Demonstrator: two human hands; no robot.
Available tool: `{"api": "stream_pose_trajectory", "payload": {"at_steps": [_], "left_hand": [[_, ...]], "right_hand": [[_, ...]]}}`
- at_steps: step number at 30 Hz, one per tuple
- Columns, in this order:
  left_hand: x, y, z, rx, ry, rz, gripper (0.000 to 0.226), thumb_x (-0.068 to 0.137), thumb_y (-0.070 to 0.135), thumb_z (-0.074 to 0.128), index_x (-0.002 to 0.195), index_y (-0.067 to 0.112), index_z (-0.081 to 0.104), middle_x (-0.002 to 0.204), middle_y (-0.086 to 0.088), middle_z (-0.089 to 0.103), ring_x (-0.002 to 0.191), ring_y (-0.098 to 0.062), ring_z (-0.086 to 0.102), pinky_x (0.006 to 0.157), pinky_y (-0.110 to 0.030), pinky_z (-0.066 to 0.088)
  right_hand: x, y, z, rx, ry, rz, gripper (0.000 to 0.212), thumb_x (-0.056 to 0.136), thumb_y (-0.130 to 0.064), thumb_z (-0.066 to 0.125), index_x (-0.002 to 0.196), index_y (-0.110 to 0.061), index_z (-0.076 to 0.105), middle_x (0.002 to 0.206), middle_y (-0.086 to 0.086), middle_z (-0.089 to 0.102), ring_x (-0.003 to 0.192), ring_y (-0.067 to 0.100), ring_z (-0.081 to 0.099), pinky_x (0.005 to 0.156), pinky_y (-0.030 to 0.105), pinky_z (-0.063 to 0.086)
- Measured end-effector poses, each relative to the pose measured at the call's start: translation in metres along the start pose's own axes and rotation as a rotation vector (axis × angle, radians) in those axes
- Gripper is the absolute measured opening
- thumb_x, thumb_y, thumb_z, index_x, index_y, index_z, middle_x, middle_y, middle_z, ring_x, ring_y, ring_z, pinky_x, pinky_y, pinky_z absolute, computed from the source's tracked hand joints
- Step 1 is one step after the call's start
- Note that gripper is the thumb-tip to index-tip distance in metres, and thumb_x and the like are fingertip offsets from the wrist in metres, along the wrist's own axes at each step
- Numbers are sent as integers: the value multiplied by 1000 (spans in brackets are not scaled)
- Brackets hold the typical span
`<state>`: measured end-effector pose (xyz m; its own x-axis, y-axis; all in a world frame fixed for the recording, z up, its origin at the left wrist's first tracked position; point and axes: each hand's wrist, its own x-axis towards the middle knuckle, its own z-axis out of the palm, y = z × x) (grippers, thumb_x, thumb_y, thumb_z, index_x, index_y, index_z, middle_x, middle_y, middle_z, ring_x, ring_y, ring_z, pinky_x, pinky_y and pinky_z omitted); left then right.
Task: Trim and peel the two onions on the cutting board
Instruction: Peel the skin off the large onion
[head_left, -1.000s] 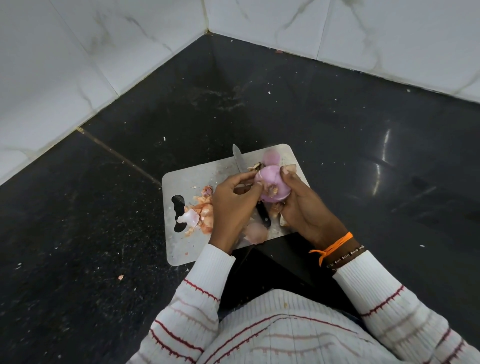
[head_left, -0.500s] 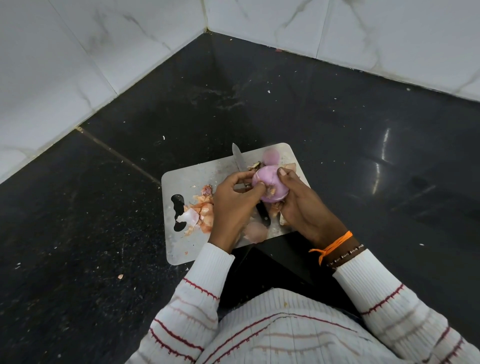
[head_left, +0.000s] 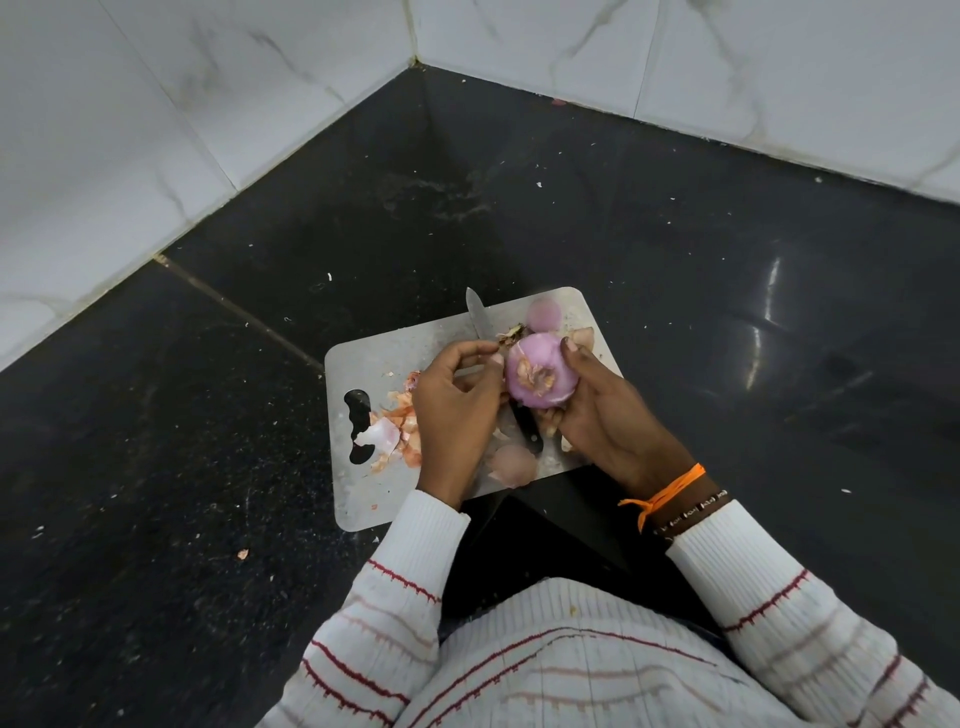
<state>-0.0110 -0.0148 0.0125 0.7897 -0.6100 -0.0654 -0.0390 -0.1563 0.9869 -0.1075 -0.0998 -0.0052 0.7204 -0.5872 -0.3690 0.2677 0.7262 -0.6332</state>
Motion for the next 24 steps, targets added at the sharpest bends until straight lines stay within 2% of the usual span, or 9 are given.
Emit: {"api": "stream_pose_trajectory", "payload": {"at_steps": [2, 4, 6, 10, 14, 17, 21, 24], "left_hand": [[-2, 1, 2, 50, -13, 50, 11, 82, 18, 71, 91, 13, 67, 88, 5, 68, 81, -2, 65, 70, -20, 56], [-3, 0, 5, 147, -38, 106, 18, 75, 22, 78, 87, 16, 66, 92, 5, 67, 85, -4, 65, 73, -20, 55], [-3, 0, 5, 190, -34, 131, 20, 72, 20, 80, 85, 16, 66, 94, 4, 67, 87, -7, 65, 74, -20, 55], [-3, 2, 3, 128, -40, 142, 13, 78, 9, 75, 83, 19, 68, 89, 5, 69, 83, -2, 66, 76, -18, 54], [-2, 2, 4, 241, -7, 315, 12, 78, 3, 72, 83, 14, 70, 86, 4, 66, 81, -1, 63, 75, -9, 48], [1, -2, 5, 352, -22, 417, 8, 80, 3, 69, 83, 10, 70, 86, 2, 64, 79, -2, 59, 73, -10, 48], [4, -5, 4, 468, -52, 408, 5, 82, 6, 66, 84, 10, 65, 86, 2, 60, 76, 2, 52, 70, -9, 44], [6, -3, 0, 426, -51, 326, 6, 86, 7, 63, 86, 13, 62, 82, 8, 58, 75, 3, 52, 69, -5, 43]], "right_hand": [[0, 0, -1, 3, -1, 6, 52, 93, -29, 40, 136, 0, 39, 135, 24, 49, 125, 33, 49, 98, 34, 48], [-1, 1, -1, 15, -18, 21, 49, 96, -27, 38, 136, 1, 38, 133, 27, 50, 122, 34, 51, 94, 33, 51], [-2, 1, 0, 21, -23, 24, 50, 96, -27, 38, 137, 2, 36, 132, 28, 50, 120, 34, 52, 90, 32, 54], [-2, -2, 2, 0, -25, -11, 64, 82, -32, 47, 136, 1, 38, 127, 23, 55, 109, 27, 59, 85, 31, 56], [-1, 0, 2, 23, -6, -2, 53, 92, -29, 39, 137, 0, 38, 133, 24, 51, 116, 30, 54, 91, 33, 51], [-1, 0, 2, -8, -9, -17, 54, 89, -28, 46, 136, -1, 38, 132, 23, 52, 113, 30, 56, 89, 33, 54], [-1, 3, 0, -65, 1, -9, 38, 98, -19, 41, 133, -5, 40, 129, 20, 54, 105, 25, 61, 81, 30, 57], [-1, 1, 0, -75, -5, -9, 34, 98, -19, 39, 129, -4, 44, 118, 17, 58, 97, 22, 63, 78, 29, 58]]}}
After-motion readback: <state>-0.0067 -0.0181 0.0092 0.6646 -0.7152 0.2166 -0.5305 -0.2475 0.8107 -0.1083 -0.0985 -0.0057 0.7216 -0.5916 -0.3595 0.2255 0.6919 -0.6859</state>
